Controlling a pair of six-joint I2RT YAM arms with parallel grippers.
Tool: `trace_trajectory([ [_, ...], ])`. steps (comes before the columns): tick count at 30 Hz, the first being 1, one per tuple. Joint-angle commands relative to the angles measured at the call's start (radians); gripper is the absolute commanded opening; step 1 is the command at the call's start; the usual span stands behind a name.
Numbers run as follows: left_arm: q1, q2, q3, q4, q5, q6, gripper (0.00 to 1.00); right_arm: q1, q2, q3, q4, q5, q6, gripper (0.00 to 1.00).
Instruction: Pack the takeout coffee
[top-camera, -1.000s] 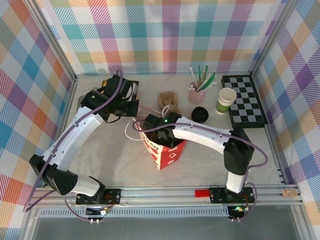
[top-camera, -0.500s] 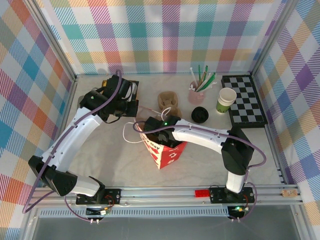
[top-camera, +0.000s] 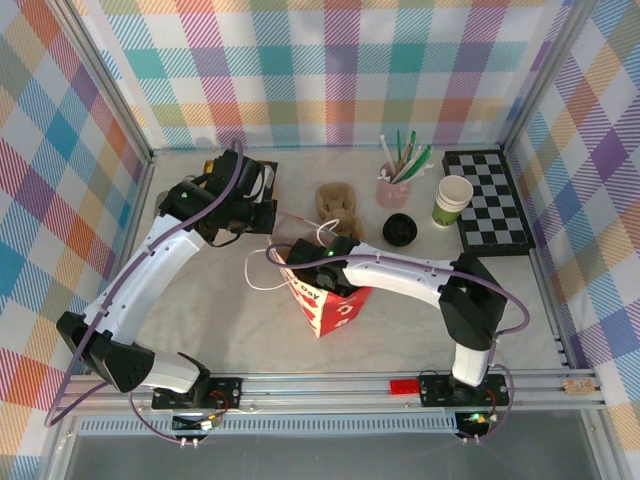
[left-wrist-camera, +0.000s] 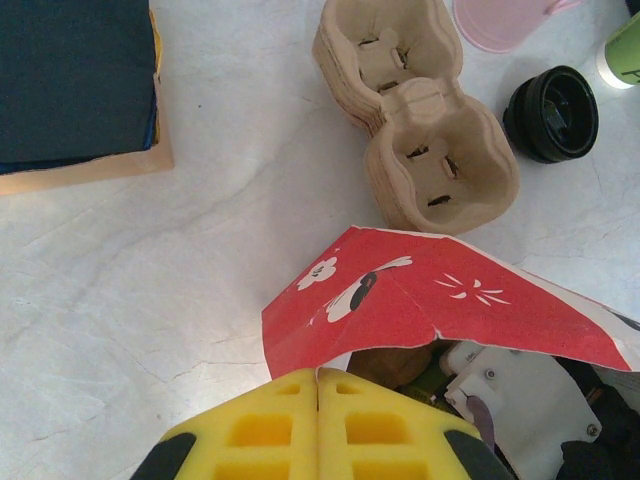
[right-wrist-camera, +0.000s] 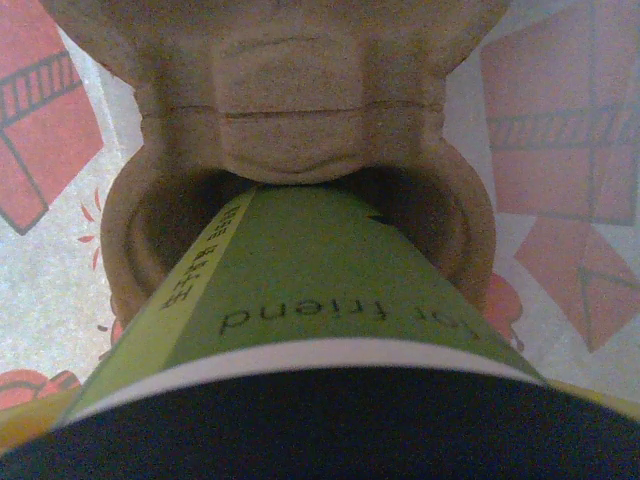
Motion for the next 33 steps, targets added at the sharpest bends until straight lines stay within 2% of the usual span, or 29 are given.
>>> trace_trajectory([
  [1, -0.005, -0.043, -0.001, 0.019, -0.040, -0.008, 0.07, -0.001, 0.017, -0.039, -0.004, 0.037, 0.018, 0.40],
  [33, -0.005, -0.064, -0.008, 0.037, -0.041, -0.011, 0.07, 0.002, 0.049, -0.120, 0.131, 0.131, 0.036, 0.41],
])
